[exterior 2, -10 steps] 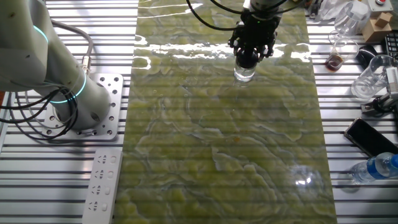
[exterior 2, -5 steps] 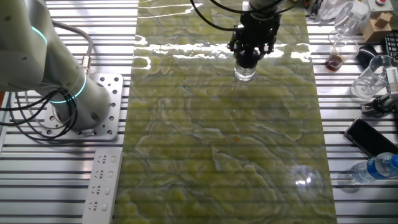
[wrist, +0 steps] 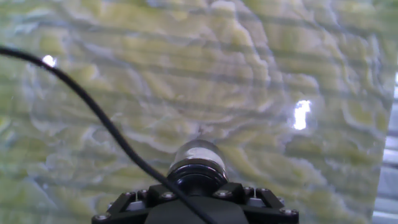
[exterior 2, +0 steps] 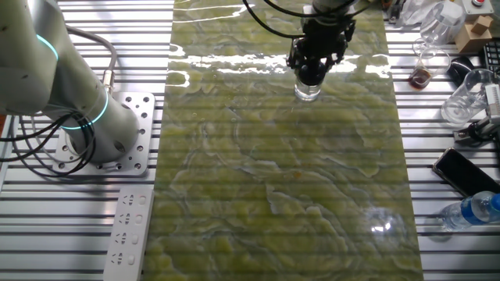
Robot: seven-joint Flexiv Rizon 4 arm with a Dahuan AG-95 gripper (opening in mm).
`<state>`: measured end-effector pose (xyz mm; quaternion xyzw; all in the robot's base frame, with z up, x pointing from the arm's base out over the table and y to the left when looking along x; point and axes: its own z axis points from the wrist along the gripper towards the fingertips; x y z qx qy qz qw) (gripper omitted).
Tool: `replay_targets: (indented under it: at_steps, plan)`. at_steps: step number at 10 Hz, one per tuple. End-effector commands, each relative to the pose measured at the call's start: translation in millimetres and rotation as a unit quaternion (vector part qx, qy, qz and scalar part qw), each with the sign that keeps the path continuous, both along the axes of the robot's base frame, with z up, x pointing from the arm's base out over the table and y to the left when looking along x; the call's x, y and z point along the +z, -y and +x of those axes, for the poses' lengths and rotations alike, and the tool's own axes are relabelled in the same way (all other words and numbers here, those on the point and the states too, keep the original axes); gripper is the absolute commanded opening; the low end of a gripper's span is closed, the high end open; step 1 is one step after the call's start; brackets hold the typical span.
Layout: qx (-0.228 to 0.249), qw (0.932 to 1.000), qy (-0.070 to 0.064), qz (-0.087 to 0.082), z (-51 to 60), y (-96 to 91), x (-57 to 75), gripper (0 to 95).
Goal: Unscrew the lid from the jar
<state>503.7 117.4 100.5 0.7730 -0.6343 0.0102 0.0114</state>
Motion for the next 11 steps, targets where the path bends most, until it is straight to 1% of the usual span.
replay_targets:
  at_steps: [1,4,5,6,8,11]
  plan:
    - [0.057,0.9984,0.003,0.000,0.3,-0.3,0.8,19.0]
    - [0.121,0.9925,0.014,-0.005,0.3,-0.3,0.8,19.0]
    - [0.139,0.9901,0.020,-0.007,0.3,-0.3,0.6,19.0]
    - [0.158,0.9871,0.023,-0.008,0.3,-0.3,0.6,19.0]
    - [0.167,0.9856,0.024,-0.008,0.3,-0.3,0.4,19.0]
    - [0.141,0.9897,0.023,-0.009,0.3,-0.3,0.2,19.0]
